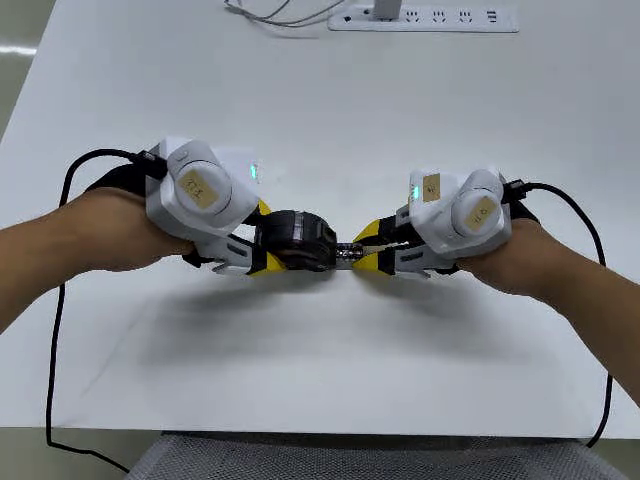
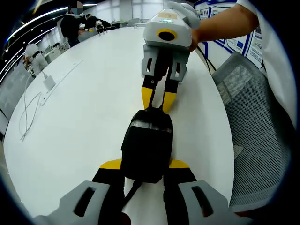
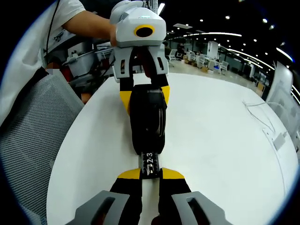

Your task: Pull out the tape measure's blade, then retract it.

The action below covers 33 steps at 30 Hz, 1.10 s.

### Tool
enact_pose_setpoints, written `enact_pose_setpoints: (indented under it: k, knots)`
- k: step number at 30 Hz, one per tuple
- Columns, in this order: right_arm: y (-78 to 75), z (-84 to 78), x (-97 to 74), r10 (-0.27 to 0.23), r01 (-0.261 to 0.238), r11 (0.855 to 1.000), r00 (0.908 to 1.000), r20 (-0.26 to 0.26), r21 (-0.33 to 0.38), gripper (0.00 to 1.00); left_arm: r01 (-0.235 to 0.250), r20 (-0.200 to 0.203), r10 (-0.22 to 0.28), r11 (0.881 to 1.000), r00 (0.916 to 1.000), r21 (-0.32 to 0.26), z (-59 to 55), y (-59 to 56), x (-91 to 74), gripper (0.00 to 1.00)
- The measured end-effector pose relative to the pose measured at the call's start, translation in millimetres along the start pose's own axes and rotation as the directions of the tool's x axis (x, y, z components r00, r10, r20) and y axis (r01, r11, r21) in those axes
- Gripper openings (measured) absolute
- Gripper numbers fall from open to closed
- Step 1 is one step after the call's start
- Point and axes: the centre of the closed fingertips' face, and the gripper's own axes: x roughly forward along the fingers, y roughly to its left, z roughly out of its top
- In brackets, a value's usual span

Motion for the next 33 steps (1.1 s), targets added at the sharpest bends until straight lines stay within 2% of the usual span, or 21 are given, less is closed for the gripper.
enact_pose_setpoints:
  k: [33]
  knots:
    - [0.0,-28.4,-32.9,-0.029,0.029,1.0,0.9961,-0.084,-0.002,0.08,0.003,-0.005,-0.003,1.0,1.0,0.002,0.5,-1.0,1.0,0.27]
